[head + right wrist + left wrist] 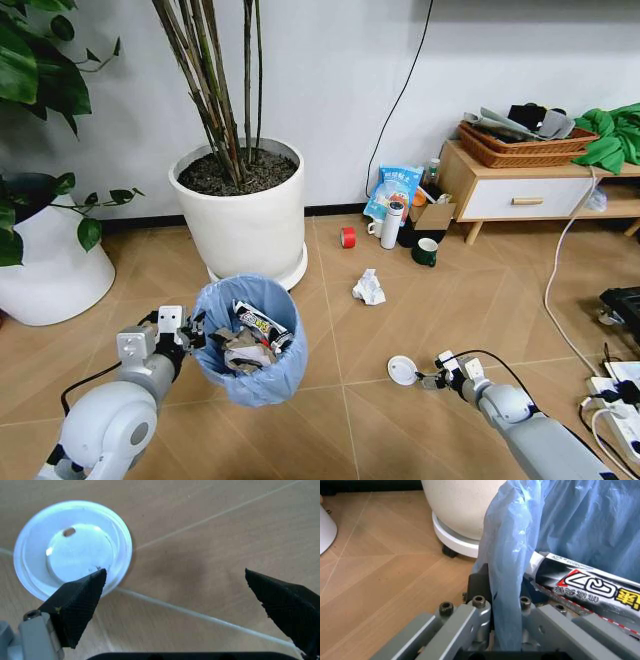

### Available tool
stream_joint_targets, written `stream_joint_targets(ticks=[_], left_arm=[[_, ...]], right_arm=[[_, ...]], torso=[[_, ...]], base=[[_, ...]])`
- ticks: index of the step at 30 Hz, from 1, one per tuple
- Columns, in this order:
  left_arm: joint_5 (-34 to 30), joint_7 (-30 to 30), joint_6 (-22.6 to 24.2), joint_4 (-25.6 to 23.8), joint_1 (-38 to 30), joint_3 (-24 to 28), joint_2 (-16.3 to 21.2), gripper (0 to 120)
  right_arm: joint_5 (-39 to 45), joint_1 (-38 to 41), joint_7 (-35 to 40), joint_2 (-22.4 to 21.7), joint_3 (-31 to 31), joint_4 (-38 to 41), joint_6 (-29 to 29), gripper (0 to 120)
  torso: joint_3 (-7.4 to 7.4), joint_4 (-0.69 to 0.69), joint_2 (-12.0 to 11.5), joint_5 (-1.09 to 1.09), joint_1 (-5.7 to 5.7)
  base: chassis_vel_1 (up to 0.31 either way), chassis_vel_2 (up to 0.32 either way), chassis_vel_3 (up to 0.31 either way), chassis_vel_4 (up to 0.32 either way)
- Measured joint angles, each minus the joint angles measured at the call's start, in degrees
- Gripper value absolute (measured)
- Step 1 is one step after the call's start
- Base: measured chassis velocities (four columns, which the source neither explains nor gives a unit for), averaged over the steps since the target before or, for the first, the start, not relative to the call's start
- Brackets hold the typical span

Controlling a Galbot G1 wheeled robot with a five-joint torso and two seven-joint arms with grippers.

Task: Pick up the trash bin and place the garbage on the floor into it.

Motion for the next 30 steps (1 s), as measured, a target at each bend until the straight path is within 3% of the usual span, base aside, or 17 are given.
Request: stream_joint_targets(ticks=[14, 23, 27, 30], left_arm=[[-0.1, 0.2, 0.0, 0.7, -0.9, 0.3, 0.0, 0], [-0.4, 0.4, 0.0, 1.6, -1.8, 0.5, 0.3, 0], [-0.9, 0.3, 0.0, 1.6, -2.1, 0.4, 0.5, 0], [-1.1, 0.3, 0.0, 1.6, -2.2, 0.3, 0.6, 0]], right_arm=[[2.6, 0.7, 0.3, 0.7, 0.5, 0.7, -0.4, 100], [0.8, 2.6, 0.4, 4.2, -0.1, -3.7, -0.2, 99], [0.1, 3.0, 0.5, 5.1, 0.0, -4.8, -0.1, 94], [0.1, 3.3, 0.5, 5.5, 0.1, -5.4, 0.1, 81]], torso=[[0.00, 0.00, 0.0, 0.00, 0.00], [0.00, 0.00, 0.0, 0.02, 0.00], [0.00, 0.00, 0.0, 0.00, 0.00], [0.00, 0.00, 0.0, -0.02, 0.00]], base=[[0.000, 0.000, 0.000, 0.000], [0.000, 0.000, 0.000, 0.000], [0.000, 0.000, 0.000, 0.000], [0.000, 0.000, 0.000, 0.000]])
